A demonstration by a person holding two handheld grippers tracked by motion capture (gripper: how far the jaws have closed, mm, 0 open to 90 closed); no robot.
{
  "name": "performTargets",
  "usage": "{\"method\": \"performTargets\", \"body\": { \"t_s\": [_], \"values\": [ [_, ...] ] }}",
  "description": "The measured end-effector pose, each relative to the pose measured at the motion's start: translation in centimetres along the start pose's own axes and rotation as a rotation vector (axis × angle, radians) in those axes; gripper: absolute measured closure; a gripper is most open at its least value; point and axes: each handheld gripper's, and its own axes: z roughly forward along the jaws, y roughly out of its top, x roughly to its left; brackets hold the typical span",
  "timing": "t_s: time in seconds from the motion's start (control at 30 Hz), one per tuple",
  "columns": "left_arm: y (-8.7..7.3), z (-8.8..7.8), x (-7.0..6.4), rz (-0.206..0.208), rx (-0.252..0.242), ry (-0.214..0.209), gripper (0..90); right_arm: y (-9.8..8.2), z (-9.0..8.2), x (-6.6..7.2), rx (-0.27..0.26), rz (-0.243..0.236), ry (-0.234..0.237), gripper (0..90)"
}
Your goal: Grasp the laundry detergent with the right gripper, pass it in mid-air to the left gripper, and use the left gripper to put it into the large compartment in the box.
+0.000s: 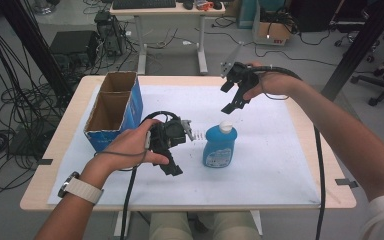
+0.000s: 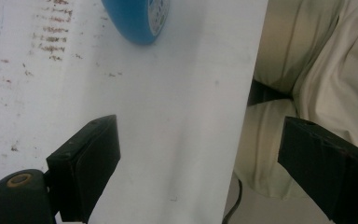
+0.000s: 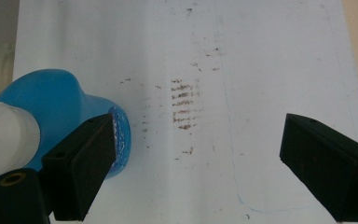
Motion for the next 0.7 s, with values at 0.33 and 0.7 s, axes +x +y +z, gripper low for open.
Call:
{"method": "performTargets", "body": {
  "t_s": [0.33, 0.7],
  "values": [
    [-0.03, -0.03, 0.08, -0.007, -0.001, 0.002, 12.3, 0.12, 0.13, -0.07, 0.005, 0.005, -0.002, 10.7],
    [0.08, -0.05, 0.46, -0.011, 0.001, -0.001, 12.2, 0.14, -0.16, -0.42, -0.015, 0.005, 0.000, 10.7]
  ]
}}
